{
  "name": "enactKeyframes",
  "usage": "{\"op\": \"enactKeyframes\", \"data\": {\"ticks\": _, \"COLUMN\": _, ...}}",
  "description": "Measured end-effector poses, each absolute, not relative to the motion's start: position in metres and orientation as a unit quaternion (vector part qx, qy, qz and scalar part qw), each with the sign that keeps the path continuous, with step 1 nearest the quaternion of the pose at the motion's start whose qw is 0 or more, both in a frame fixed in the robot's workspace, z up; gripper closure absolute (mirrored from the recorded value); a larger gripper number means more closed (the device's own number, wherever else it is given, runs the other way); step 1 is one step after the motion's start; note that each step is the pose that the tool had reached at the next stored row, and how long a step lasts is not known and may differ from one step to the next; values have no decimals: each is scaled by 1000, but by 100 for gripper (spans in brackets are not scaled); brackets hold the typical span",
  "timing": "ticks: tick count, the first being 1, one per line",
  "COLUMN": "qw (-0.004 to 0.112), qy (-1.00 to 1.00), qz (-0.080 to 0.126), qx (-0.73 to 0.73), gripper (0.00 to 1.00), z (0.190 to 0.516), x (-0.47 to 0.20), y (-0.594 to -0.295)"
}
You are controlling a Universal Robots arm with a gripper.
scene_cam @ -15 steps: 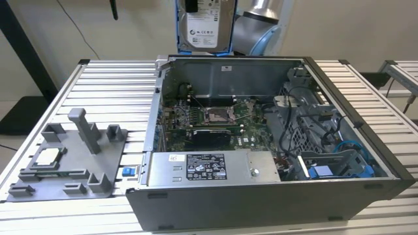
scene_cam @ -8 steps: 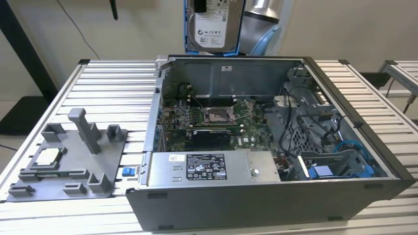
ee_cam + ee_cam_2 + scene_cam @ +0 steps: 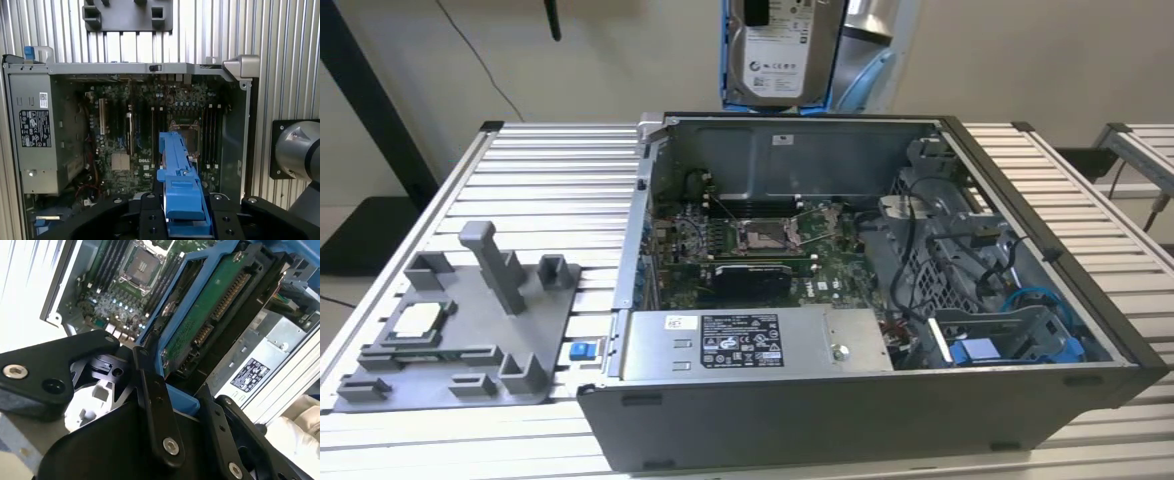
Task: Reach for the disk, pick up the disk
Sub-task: 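Pick up the disk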
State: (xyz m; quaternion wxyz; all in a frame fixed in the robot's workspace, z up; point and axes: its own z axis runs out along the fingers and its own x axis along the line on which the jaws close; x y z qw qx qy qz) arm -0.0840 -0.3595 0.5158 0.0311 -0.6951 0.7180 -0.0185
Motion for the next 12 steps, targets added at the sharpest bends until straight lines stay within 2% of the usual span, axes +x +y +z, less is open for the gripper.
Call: {"op": "enactKeyframes", "data": {"ticks": 12, "qw": 31, "qy": 718, "qz": -18, "qx": -695, "gripper": 100, "z": 516, "x": -36, "y": -360}}
